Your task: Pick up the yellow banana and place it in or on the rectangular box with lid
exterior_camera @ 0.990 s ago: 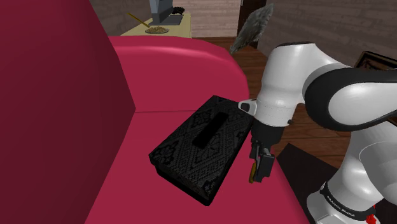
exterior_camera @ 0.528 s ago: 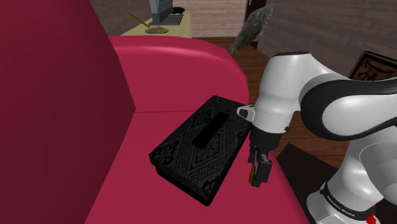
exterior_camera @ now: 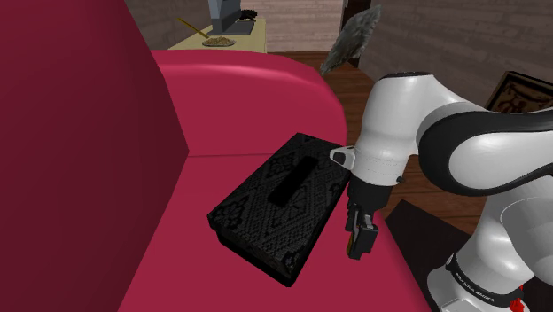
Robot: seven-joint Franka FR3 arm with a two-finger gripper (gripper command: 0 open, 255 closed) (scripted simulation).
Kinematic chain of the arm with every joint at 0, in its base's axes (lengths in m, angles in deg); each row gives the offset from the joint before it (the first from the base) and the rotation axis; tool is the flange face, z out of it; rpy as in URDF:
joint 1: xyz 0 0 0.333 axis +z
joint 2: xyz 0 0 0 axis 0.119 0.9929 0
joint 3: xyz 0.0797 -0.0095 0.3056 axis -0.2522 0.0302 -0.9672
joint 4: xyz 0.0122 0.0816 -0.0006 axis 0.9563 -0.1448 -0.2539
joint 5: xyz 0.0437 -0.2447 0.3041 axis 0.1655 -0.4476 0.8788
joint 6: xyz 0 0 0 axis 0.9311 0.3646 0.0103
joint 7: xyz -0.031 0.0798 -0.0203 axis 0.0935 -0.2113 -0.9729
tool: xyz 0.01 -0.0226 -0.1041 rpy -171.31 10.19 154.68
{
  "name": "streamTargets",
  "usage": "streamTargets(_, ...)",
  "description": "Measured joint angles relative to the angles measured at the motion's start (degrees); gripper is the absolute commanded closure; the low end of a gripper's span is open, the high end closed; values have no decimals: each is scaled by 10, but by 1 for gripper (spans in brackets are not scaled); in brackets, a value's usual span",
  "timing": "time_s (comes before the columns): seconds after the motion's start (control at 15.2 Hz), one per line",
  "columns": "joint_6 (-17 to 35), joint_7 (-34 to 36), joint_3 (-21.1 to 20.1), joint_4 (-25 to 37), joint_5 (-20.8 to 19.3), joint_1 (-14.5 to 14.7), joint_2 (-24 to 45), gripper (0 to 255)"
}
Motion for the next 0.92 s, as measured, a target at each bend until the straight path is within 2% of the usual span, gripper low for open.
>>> streamTargets(0.4, -4, 2, 0, 3, -1, 0, -1, 255)
streamTargets(0.92, -70, 17, 11, 47, -19, -7, -25, 255)
